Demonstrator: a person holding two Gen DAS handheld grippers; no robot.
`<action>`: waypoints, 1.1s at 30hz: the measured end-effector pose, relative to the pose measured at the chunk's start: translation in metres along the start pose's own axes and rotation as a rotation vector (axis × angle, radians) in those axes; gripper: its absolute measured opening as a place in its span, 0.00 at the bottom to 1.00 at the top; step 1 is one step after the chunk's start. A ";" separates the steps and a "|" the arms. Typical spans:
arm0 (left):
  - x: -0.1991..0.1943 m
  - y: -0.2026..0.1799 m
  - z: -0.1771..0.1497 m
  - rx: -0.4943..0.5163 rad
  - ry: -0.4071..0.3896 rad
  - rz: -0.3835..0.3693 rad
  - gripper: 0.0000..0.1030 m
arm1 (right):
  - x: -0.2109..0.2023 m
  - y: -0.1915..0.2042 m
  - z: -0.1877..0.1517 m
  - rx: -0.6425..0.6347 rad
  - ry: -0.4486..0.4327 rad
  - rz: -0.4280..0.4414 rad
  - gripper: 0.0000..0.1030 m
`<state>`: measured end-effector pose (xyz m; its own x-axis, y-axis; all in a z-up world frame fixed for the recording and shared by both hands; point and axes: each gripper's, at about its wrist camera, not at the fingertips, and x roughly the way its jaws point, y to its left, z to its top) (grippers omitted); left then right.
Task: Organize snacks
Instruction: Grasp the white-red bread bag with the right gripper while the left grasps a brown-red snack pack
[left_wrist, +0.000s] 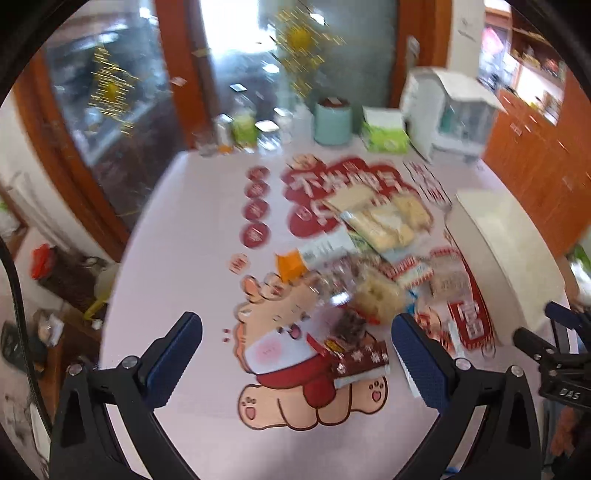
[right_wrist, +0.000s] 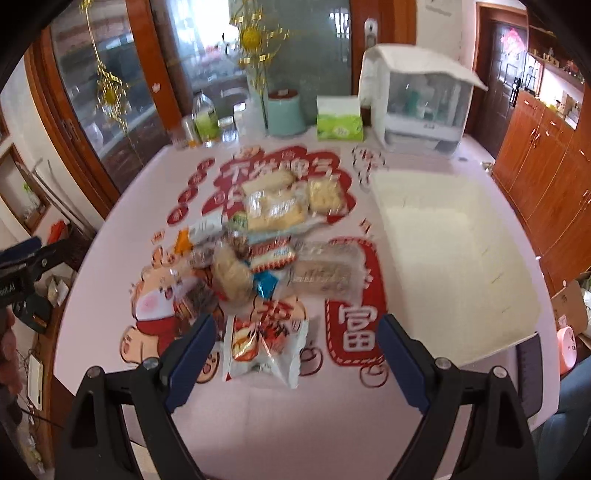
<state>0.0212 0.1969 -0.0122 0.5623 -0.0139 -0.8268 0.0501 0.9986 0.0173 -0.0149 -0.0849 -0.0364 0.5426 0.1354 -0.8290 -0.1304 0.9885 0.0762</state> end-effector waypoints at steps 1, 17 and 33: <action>0.014 -0.001 -0.002 0.025 0.031 -0.032 0.99 | 0.007 0.003 -0.003 -0.001 0.015 -0.002 0.87; 0.184 -0.028 -0.035 0.139 0.351 -0.268 0.97 | 0.110 0.020 -0.037 0.098 0.245 0.048 0.87; 0.232 -0.064 -0.024 0.244 0.341 -0.180 0.65 | 0.158 0.035 -0.041 0.094 0.311 0.037 0.78</action>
<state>0.1287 0.1311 -0.2182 0.2245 -0.1279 -0.9660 0.3379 0.9401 -0.0459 0.0319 -0.0315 -0.1875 0.2578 0.1584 -0.9531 -0.0596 0.9872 0.1479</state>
